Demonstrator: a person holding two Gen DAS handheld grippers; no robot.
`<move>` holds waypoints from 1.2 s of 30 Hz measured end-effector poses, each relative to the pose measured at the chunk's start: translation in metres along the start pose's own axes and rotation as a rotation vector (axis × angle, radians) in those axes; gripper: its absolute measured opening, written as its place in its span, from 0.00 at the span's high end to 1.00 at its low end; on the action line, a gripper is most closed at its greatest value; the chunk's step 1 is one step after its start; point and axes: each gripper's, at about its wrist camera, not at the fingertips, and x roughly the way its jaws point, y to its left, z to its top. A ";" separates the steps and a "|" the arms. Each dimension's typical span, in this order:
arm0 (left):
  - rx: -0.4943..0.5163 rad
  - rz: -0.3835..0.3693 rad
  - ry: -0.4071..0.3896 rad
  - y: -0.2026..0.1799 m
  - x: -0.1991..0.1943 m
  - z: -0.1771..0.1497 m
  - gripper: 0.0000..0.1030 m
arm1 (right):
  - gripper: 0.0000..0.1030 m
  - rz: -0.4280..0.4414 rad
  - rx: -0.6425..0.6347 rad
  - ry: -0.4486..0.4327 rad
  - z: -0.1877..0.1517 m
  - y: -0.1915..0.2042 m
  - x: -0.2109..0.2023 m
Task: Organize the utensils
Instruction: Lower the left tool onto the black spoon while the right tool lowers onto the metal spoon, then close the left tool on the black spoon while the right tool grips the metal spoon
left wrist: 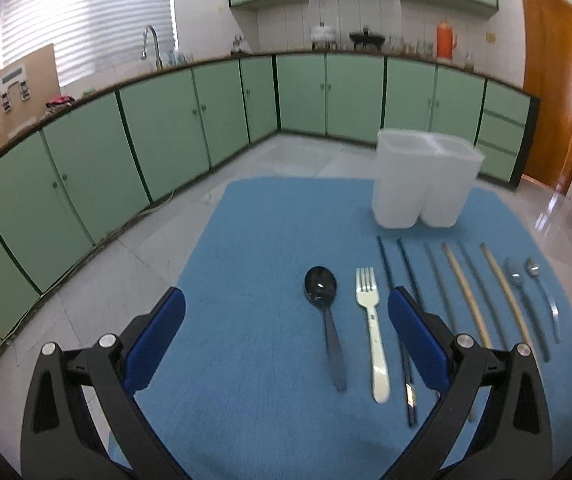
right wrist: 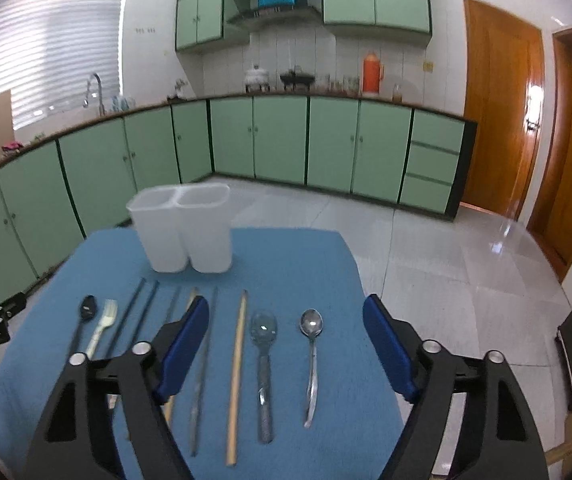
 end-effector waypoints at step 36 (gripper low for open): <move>-0.046 -0.082 0.301 -0.017 0.147 0.009 0.27 | 0.69 0.093 -0.002 0.436 -0.025 -0.041 0.181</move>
